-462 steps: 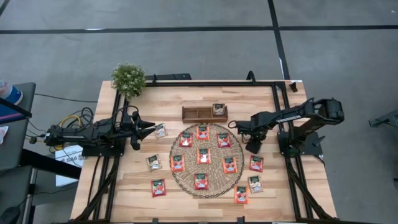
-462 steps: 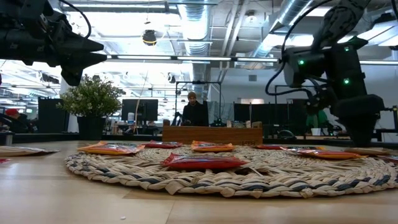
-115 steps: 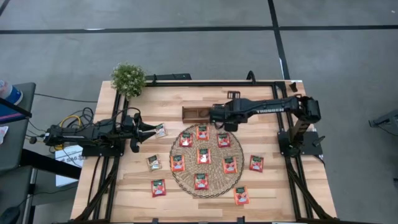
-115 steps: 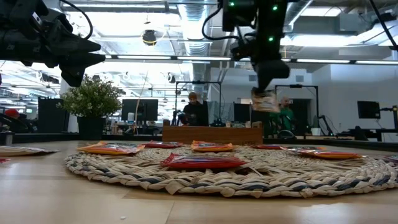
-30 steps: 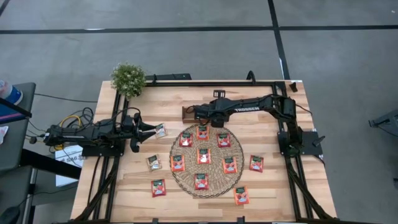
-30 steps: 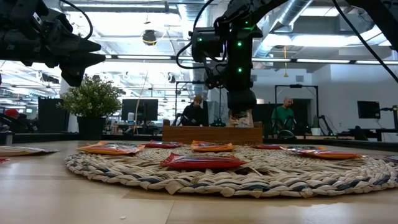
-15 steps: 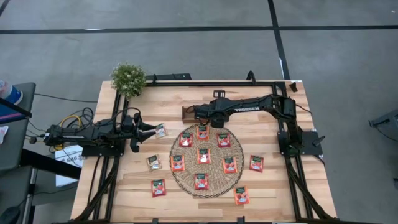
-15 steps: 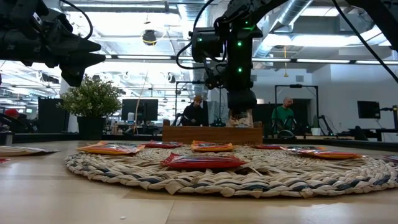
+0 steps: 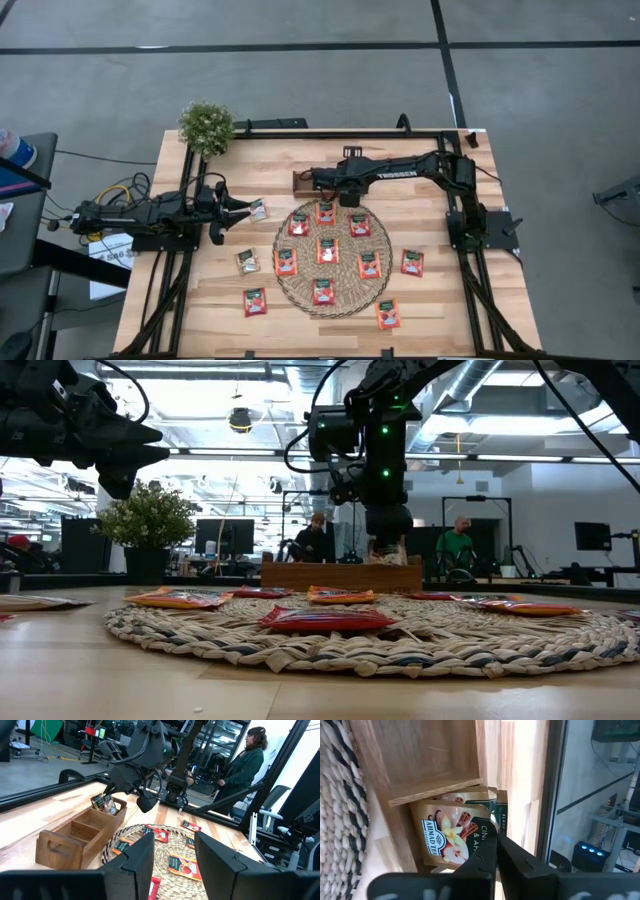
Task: Pick & Place Tea
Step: Put the brown tea bag into the right section of the wooden organizer
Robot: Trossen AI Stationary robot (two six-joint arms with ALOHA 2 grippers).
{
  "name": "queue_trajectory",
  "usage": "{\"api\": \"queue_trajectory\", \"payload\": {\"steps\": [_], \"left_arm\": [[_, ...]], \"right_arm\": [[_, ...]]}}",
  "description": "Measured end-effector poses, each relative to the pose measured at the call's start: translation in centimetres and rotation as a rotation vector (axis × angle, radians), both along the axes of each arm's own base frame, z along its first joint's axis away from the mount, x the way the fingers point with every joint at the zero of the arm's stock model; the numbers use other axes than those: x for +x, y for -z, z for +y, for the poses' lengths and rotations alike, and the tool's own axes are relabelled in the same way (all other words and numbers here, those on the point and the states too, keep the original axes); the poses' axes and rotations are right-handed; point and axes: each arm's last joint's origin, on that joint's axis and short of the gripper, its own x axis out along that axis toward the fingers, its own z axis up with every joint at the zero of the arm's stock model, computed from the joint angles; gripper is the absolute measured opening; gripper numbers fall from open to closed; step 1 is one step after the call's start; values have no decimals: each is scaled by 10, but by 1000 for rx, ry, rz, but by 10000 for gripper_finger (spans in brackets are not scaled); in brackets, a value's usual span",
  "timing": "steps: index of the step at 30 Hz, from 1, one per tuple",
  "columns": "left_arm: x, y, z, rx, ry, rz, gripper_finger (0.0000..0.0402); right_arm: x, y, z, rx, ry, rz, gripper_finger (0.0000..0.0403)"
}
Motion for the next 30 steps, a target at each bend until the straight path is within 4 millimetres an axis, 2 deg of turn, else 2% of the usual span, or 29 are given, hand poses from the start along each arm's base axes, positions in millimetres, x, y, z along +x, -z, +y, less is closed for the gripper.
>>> {"api": "queue_trajectory", "payload": {"steps": [13, 16, 20, 25, 30], "left_arm": [[0, 0, 0, 0, 0, 0, 133], [0, 0, 0, 0, 0, 0, 133], [0, 0, 0, -3, 0, 0, 133], [0, 0, 0, -9, 1, -1, 133], [0, 0, 0, -11, 1, -2, 133]], "right_arm": [[-1, 0, 0, -2, -12, 15, 104], [-3, -5, 5, -9, -12, 32, 113], [-11, -25, 21, -25, -17, 62, 106], [-33, -62, 44, -27, -66, 4, 93], [-78, -86, 51, 11, 7, -120, 82]]}}
